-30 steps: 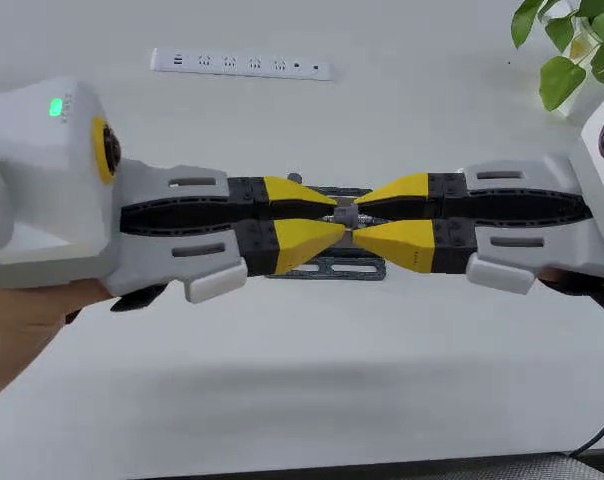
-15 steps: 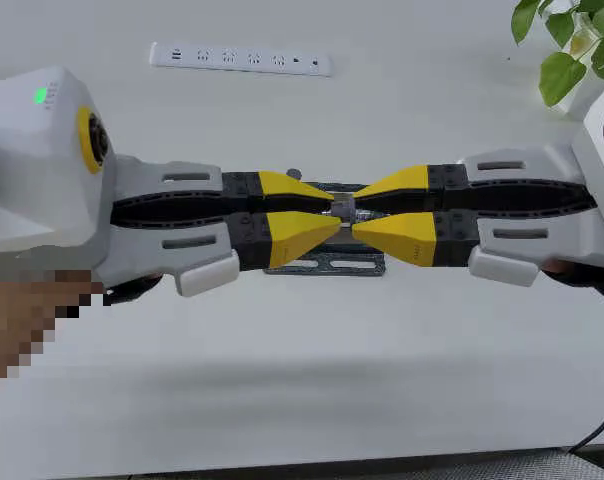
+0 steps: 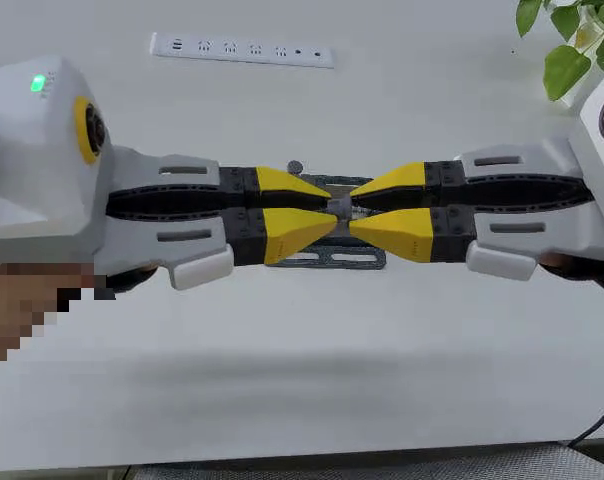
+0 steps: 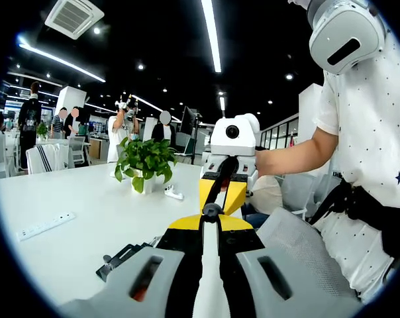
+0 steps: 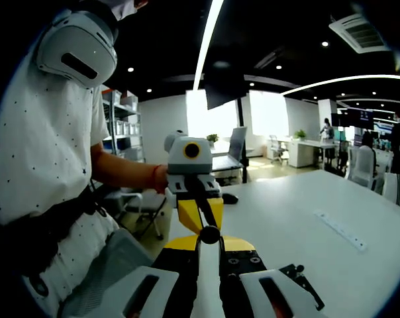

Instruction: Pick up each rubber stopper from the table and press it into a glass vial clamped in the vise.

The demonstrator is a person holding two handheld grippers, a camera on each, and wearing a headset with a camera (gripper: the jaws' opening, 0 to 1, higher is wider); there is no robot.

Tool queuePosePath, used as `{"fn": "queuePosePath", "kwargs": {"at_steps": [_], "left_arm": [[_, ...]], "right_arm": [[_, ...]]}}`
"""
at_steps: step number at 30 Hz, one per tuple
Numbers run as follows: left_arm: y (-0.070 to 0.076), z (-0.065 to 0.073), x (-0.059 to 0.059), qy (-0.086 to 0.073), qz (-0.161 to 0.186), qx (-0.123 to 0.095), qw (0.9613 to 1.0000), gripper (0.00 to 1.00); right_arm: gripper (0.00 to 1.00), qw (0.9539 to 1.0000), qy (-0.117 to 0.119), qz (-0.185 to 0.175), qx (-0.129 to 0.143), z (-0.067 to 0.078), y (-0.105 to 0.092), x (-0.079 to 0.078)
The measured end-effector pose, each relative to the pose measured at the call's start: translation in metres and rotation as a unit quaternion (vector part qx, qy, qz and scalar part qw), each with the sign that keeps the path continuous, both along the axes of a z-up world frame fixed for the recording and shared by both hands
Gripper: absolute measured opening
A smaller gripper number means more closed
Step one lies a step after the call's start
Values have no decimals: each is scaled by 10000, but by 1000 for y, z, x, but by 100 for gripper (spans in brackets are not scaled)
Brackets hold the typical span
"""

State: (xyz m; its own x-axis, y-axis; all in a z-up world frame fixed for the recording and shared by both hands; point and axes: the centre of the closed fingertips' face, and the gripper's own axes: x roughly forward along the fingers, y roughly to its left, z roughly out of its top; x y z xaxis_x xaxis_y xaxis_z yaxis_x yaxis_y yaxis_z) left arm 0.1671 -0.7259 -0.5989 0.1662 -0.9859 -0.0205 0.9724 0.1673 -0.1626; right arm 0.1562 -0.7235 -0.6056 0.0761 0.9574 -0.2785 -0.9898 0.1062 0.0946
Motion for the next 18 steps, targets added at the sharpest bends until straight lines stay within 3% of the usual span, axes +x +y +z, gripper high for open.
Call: {"fn": "queuePosePath", "kwargs": {"at_steps": [7,18], "left_arm": [[2,-5,0,13,41,57,10000,4],[1,-1,-1,33,75,-2,10000,3]], "right_arm": [[5,10000,56,5,-63,-4,2,0],[7,9999,152,-26,0,-1,6,0]]}}
